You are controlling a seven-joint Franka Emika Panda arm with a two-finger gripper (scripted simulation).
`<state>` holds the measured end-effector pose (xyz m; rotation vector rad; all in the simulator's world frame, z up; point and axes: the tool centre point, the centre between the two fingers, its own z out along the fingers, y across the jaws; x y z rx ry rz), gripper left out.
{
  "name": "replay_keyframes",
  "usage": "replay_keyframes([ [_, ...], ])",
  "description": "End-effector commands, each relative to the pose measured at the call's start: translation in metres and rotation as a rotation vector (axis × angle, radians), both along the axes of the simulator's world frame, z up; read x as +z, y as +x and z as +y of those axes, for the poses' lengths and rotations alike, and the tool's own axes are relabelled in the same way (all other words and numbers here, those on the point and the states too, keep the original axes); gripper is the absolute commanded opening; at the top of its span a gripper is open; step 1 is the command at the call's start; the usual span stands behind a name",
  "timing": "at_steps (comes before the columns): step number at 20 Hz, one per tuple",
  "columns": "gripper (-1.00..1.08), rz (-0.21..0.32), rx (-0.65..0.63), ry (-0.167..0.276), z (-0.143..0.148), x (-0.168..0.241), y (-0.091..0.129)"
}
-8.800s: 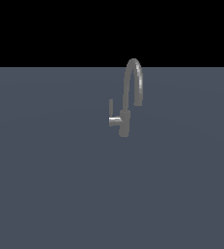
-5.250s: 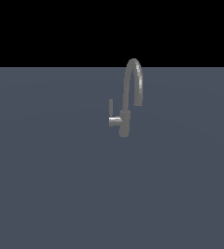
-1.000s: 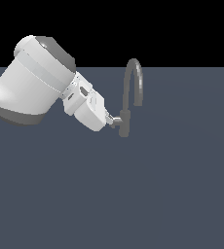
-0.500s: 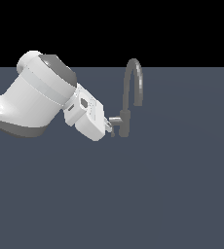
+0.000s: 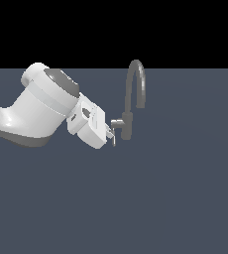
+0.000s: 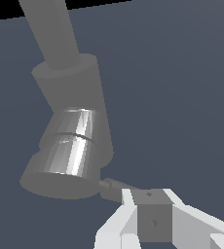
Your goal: Turn on the faucet by rotating a designated handle.
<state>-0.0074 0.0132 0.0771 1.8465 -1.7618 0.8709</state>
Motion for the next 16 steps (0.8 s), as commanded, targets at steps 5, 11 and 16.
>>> replay_keyframes([
  [5,-1.0,0.017,-0.01,-0.006,-0.005,-0.019,0.01],
  [11,-1.0,0.034,-0.019,-0.007,-0.008,-0.039,0.02],
  [16,-1.0,0.044,-0.025,-0.007,-0.01,-0.052,0.026],
])
